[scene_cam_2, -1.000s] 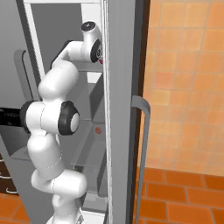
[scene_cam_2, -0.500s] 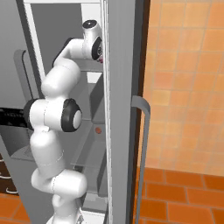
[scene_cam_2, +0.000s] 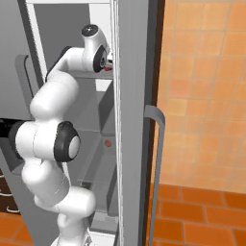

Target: Take the strawberry from the fridge and place it on top of the pancake, located on the dining counter.

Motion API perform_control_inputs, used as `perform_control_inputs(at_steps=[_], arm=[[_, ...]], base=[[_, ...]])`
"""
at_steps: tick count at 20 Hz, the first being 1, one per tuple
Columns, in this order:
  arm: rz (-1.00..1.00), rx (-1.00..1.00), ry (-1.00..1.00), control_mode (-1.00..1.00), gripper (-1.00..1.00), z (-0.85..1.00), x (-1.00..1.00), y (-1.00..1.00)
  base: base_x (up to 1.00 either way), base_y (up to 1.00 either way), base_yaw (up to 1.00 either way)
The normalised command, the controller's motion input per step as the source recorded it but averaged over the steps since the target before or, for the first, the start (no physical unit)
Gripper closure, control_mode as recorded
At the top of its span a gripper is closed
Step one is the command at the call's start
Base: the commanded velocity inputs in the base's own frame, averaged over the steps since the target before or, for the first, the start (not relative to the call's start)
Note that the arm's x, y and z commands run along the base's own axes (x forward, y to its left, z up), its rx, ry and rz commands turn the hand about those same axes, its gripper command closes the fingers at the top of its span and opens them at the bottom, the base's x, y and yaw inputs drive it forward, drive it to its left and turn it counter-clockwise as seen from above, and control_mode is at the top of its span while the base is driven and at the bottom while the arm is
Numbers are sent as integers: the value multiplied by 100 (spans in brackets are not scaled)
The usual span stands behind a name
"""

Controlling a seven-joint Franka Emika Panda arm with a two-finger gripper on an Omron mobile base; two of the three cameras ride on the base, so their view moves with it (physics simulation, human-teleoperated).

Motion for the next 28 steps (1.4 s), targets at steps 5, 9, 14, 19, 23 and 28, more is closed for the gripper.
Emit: perform_control_inputs(at_steps=[5,9,14,19,23,28], arm=[[-2,0,-4,-100,100,8,-100,27],[-4,0,21,-100,100,42,-100,28],[-2,0,36,-100,100,15,-100,2],[0,-5,12,-100,100,-42,-100,3],[2,0,0,-100,100,-95,-100,25],[1,-4,3,-100,100,-75,-99,13]], base=[[0,0,0],[0,0,0],[0,0,0],[0,0,0],[0,0,0],[0,0,0]])
